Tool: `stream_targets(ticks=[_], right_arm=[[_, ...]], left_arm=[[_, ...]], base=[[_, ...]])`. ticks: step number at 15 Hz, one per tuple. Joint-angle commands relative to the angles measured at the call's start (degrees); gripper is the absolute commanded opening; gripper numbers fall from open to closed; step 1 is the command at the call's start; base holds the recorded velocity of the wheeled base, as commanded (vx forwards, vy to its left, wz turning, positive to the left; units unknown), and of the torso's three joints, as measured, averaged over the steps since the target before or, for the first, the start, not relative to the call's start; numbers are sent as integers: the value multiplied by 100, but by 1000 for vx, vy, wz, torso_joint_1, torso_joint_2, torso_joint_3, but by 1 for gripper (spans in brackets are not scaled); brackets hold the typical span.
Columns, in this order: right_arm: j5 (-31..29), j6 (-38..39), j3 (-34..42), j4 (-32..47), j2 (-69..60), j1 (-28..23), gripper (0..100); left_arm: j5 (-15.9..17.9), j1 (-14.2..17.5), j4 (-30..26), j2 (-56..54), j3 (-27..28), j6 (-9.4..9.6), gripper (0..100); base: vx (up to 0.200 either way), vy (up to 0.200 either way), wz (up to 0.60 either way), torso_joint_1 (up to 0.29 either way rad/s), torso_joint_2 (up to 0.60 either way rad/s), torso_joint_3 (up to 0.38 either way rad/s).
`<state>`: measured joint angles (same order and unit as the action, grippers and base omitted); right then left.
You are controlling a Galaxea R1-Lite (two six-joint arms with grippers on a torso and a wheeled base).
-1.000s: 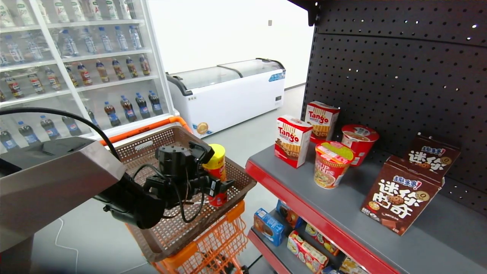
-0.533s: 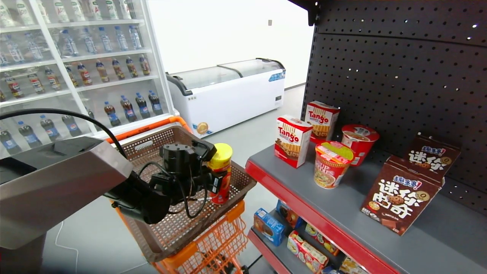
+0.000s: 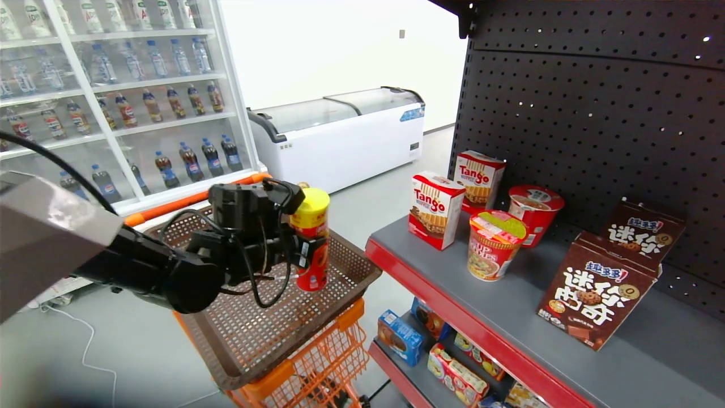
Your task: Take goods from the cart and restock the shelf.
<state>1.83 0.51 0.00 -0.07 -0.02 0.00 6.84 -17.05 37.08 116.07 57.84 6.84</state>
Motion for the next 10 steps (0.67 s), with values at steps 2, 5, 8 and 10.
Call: stream_targets(ticks=[2, 5, 8, 10], right_arm=[[2, 2, 0, -1, 2, 0, 100], [2, 2, 0, -1, 2, 0, 100], [2, 2, 0, -1, 2, 0, 100], [2, 2, 0, -1, 2, 0, 100]], left_arm=[[54, 282, -641, -1798, -115, -262, 0], [344, 572, -782, -2870, -722, -288, 0], [362, 580, -808, -3644, -1434, -262, 0], [529, 712, -905, -3978, -1645, -297, 0]], base=[[0, 0, 0, 0, 0, 0], [0, 0, 0, 0, 0, 0], [0, 0, 0, 0, 0, 0], [0, 0, 0, 0, 0, 0]])
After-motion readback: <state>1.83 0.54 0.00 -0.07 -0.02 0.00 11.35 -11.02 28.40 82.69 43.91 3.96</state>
